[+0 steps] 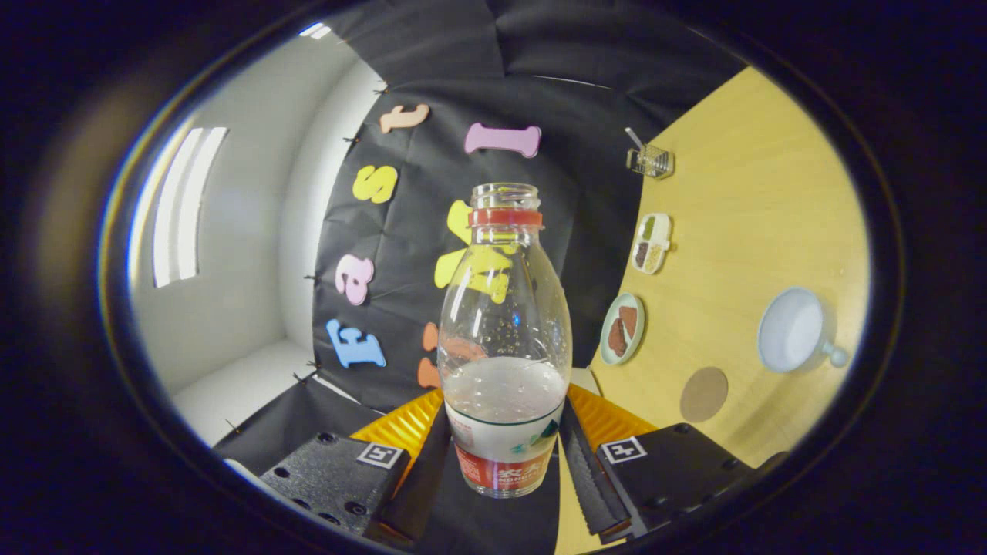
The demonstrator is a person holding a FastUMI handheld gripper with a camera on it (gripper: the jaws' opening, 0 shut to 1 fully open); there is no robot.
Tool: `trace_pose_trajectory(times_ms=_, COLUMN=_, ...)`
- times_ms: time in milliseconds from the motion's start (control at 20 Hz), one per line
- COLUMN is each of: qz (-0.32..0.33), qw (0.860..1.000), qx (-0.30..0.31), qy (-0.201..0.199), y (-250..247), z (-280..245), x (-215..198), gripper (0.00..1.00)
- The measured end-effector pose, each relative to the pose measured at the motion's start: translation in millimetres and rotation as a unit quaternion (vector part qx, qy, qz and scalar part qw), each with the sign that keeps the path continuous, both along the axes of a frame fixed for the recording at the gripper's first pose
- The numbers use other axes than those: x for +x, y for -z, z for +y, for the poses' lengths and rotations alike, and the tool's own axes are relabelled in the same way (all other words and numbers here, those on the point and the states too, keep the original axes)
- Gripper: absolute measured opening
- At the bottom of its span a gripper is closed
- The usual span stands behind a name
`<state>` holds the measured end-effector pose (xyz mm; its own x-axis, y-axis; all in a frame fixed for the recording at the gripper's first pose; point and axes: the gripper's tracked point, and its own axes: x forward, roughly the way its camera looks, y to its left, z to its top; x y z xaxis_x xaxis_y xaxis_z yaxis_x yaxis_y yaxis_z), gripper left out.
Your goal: Take the bottle from table, then pour the juice into the cup, finally place the bottle on the coaster
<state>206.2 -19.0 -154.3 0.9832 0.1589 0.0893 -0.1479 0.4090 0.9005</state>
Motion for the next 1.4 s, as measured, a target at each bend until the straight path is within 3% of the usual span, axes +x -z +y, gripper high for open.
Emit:
trace_pose_trajectory(times_ms=300, qz=0.005, qw=0.989, qx=-0.145, qy=0.005, y=-5, z=1, x=-2, gripper=0.79)
trace_pose_trajectory(times_ms=500, qz=0.024, qw=0.972, qx=-0.234, qy=0.023, y=7, z=-4, x=2, gripper=0.79)
trace_pose_trajectory(times_ms=750, qz=0.035, qw=0.952, qx=-0.298, qy=0.058, y=33, z=-19, x=12, gripper=0.79)
trace_pose_trajectory(times_ms=950, qz=0.038, qw=0.916, qx=-0.392, qy=0.081, y=60, z=-32, x=27, gripper=0.79)
trace_pose_trajectory(times_ms=1100, qz=0.03, qw=0.9, qx=-0.428, qy=0.079, y=85, z=-24, x=46, gripper=0.8)
trace_pose_trajectory(times_ms=1400, qz=0.032, qw=0.845, qx=-0.533, qy=0.026, y=151, z=8, x=92, gripper=0.81)
